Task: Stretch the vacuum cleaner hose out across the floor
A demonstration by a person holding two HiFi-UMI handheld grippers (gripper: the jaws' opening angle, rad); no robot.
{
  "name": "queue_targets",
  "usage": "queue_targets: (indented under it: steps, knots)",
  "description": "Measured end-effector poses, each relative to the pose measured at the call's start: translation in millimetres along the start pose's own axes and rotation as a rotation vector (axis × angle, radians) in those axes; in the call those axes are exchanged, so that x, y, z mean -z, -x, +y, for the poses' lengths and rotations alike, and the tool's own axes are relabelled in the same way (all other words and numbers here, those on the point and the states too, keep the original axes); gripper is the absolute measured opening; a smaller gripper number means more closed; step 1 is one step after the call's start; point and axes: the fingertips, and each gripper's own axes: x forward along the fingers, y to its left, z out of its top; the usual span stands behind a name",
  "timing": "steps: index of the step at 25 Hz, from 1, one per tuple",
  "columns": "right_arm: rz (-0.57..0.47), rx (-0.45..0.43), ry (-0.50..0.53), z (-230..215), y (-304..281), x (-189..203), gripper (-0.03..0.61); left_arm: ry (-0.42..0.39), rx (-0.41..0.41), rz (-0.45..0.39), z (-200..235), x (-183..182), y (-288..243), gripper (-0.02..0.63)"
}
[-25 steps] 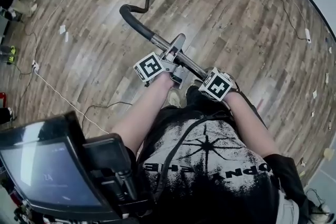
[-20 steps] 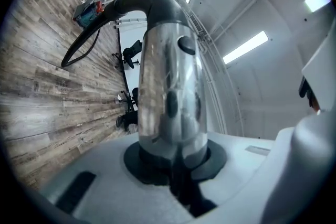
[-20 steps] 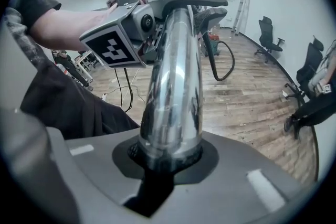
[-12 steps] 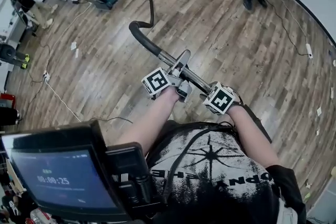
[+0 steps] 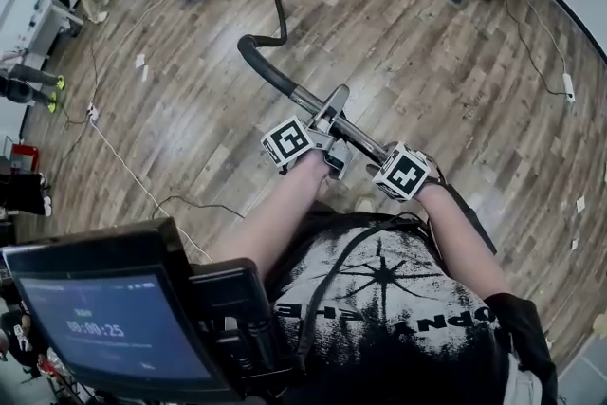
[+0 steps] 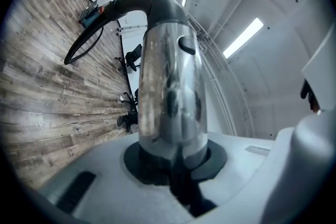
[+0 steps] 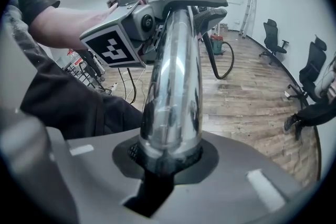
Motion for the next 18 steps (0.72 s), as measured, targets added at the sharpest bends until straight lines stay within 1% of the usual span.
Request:
queue_targets:
  steps: [1, 2, 3, 5, 6, 7, 9, 11, 13, 18]
  knots:
    - [-0.010, -0.001, 0.001, 0.2, 1.3, -1.4, 0.078, -0.033, -0.024, 0.009, 2.4, -0.8, 0.7, 0.046]
    - [-0.018, -0.001, 0.000, 1.0, 1.8, -2.1, 0.078, -0.049, -0.035, 0.016, 2.9, -0.2, 1.0, 0.046]
    - [-0.023, -0.001, -0.006, 2.2, 1.7, -1.6, 0.078, -0.044, -0.032, 0.021, 0.8, 1.5, 0.6, 0.046]
    - [-0.028, 0.001, -0.021, 4.2, 1.6, -0.5, 0.078, 0.004, -0.002, 0.026, -8.0, 5.9, -2.2, 0.046]
    - [-0.030, 0.004, -0.025, 4.7, 2.0, -0.8, 0.078, 0.015, 0.007, 0.030, -10.4, 7.0, -3.0, 0.046]
    - [-0.033, 0.011, -0.027, 5.0, 2.6, -1.4, 0.078, 0.010, 0.008, 0.037, -10.2, 7.5, -2.9, 0.046]
    - [-0.027, 0.031, -0.036, 6.0, 4.1, -1.5, 0.078, -0.031, -0.005, 0.058, -3.8, 7.0, -0.6, 0.046]
    - [-0.010, 0.049, -0.057, 9.9, 4.9, -0.2, 0.078, -0.034, -0.001, 0.076, -1.4, 8.0, 2.3, 0.046]
    - [0.009, 0.063, -0.086, 16.5, 3.2, 3.3, 0.078, 0.000, 0.017, 0.092, -2.0, 11.4, 6.2, 0.046]
    - [0.040, 0.086, -0.156, 31.9, -6.8, 13.1, 0.078, 0.134, 0.049, 0.151, 6.2, 31.2, 12.9, 0.046]
